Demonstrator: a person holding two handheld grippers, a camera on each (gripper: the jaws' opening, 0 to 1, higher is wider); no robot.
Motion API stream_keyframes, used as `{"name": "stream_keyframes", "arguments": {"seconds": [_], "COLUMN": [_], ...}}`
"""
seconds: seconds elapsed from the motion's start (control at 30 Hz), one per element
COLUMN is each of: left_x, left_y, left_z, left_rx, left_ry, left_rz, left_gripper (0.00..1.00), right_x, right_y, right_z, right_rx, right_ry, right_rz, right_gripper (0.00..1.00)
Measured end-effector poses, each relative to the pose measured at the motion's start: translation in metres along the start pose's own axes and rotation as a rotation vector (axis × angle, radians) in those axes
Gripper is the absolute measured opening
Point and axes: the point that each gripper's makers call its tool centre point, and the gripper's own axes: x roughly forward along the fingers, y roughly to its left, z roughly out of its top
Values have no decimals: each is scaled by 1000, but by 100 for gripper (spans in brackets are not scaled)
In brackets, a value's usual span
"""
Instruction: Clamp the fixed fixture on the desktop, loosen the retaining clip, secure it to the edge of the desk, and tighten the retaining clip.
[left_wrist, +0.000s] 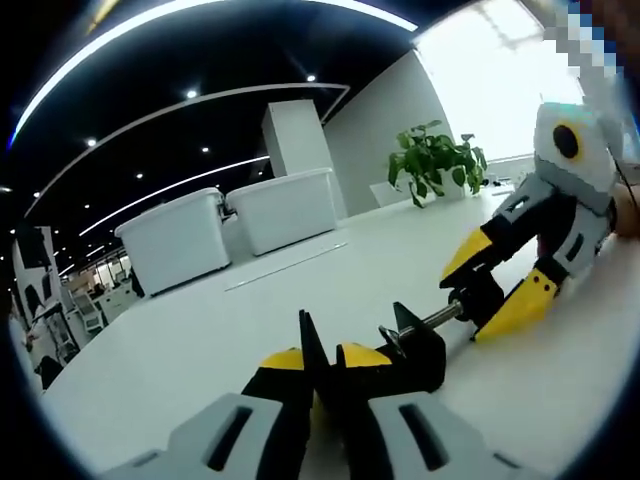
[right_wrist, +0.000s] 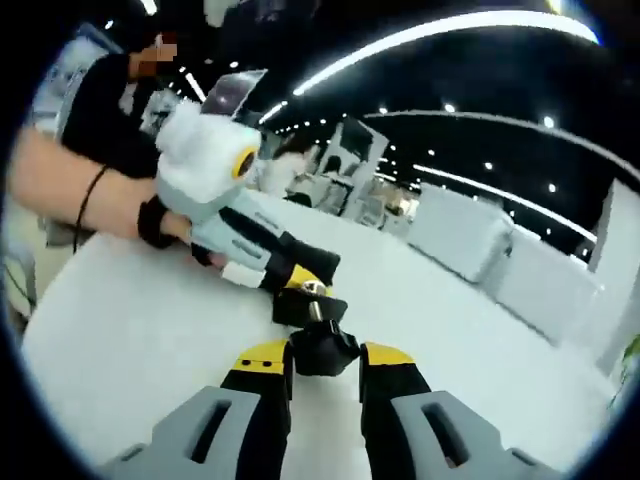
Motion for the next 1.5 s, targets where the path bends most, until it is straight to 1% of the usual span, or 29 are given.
{"name": "stream_keyframes", "arguments": {"seconds": [0.07,0.1,0.17,0.2,0.23,0.27,0.3,0.4,0.43,0.57,0.7,0.8,0.87,1.07,1.13,1.2,1.27,1.3,1.33,1.37,1.4,1.43,1.5], "left_x": [-1,-1,1,1,1,1,1,1,1,1,6,6,5,5,5,5,5,5,6,6,8,8,9], "left_y": [0,-1,3,3,3,2,2,2,1,1,5,4,4,5,5,6,6,6,7,7,10,10,11], "left_z": [0,0,-1,-1,-1,-1,0,0,0,0,-1,-1,-1,-1,-1,-1,-1,-1,-1,-2,-3,-3,-4], "left_rx": [-2,-1,3,3,2,1,2,-1,-3,-2,-3,0,3,10,6,2,-1,0,-1,-5,-8,-8,-10], "left_ry": [1,0,2,1,1,2,2,2,2,2,5,8,13,12,12,13,12,12,12,12,12,13,12], "left_rz": [3,6,9,8,9,9,9,11,12,10,11,16,22,31,33,37,42,44,43,44,44,44,45], "left_gripper": [10,10,10,10,10,10,10,10,10,10,10,9,9,9,9,9,9,9,9,9,9,9,9], "right_x": [-4,-8,-8,-8,0,1,1,4,1,0,-1,-2,-6,-8,-10,-10,-6,-7,-7,-7,-7,-5,-2], "right_y": [3,6,2,1,-10,-11,-8,-10,-7,-4,-1,2,9,13,17,17,11,11,11,12,13,10,6], "right_z": [2,3,2,1,-1,0,-1,-2,-2,-2,-2,-2,-1,-1,-1,-2,-1,0,1,3,3,3,3], "right_rx": [149,210,307,330,339,331,326,332,334,348,359,351,350,343,323,262,205,161,82,-44,-94,-128,-175], "right_ry": [-26,-37,-43,-47,-41,-40,-41,-42,-45,-52,-57,-58,-60,-59,-57,-48,-43,-39,-31,-20,-9,-7,-1], "right_rz": [28,34,45,47,52,51,50,52,50,49,52,51,51,52,47,35,17,7,-6,-27,-32,-42,-54], "right_gripper": [25,25,25,25,25,25,25,25,25,25,25,25,25,25,24,24,24,24,24,24,24,24,24]}}
